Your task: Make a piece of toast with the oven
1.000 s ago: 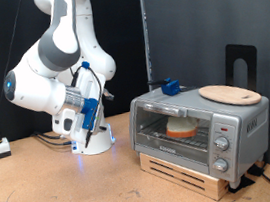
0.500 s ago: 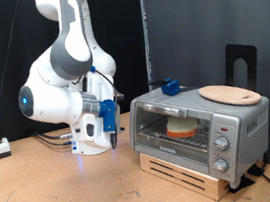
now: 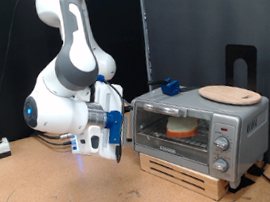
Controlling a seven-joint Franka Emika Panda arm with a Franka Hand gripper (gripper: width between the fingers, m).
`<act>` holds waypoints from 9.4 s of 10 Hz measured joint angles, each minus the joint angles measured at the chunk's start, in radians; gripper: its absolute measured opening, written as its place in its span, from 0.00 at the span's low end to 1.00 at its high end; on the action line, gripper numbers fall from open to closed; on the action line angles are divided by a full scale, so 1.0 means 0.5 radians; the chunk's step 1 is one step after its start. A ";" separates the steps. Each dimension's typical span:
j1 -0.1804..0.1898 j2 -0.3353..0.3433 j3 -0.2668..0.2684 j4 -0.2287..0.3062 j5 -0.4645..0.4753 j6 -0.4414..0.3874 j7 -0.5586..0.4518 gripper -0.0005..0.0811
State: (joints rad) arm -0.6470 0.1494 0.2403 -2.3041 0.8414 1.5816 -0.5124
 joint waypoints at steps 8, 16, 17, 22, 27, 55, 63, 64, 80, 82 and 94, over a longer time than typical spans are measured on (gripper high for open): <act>0.100 0.520 0.068 0.474 0.163 0.249 0.374 1.00; 0.178 0.975 0.086 0.898 0.171 -0.030 0.584 1.00; 0.206 1.033 0.087 0.945 0.204 0.068 0.605 1.00; 0.228 1.298 0.129 1.300 0.028 -0.465 0.547 1.00; 0.377 1.623 0.159 1.746 -0.108 -0.523 0.512 1.00; 0.610 1.673 0.303 1.572 0.022 -0.091 0.584 0.13; 0.593 1.337 0.305 1.150 0.165 0.370 -0.057 0.13; 0.590 1.314 0.305 1.115 0.194 0.402 -0.104 0.13; 0.567 1.217 0.299 0.930 0.445 0.556 -0.509 0.13; 0.573 1.220 0.301 0.949 0.404 0.547 -0.566 0.13; 0.575 1.236 0.301 0.984 0.352 0.509 -1.039 0.13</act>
State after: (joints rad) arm -0.3598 0.7675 0.3910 -1.8123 1.0173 1.8360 -1.0319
